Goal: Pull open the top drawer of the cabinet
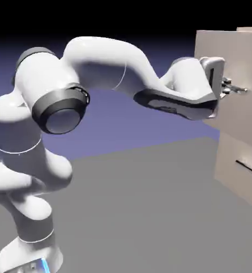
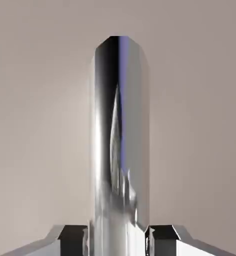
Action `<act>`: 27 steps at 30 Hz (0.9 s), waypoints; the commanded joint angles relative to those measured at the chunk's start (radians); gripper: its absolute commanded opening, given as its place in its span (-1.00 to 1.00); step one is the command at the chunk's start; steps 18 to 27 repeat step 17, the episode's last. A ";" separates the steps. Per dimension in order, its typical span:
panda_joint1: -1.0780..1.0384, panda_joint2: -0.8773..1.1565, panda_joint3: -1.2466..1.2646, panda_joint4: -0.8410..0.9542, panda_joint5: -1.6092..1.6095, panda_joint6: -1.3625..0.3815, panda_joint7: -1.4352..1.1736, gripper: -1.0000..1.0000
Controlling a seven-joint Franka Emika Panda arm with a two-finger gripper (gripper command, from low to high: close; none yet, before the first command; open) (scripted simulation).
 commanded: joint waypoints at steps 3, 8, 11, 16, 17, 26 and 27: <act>-0.086 -0.032 0.070 -0.026 -0.028 0.009 0.064 -1.00; -0.267 0.036 0.247 -0.133 0.011 -0.013 -0.010 -1.00; -0.376 0.090 0.350 -0.209 0.039 -0.024 -0.059 -1.00; -0.466 0.145 0.433 -0.281 0.067 -0.033 -0.104 1.00; -0.502 0.169 0.464 -0.311 0.078 -0.032 -0.120 1.00; -0.502 0.169 0.464 -0.311 0.078 -0.032 -0.120 1.00; -0.502 0.169 0.464 -0.311 0.078 -0.032 -0.120 1.00</act>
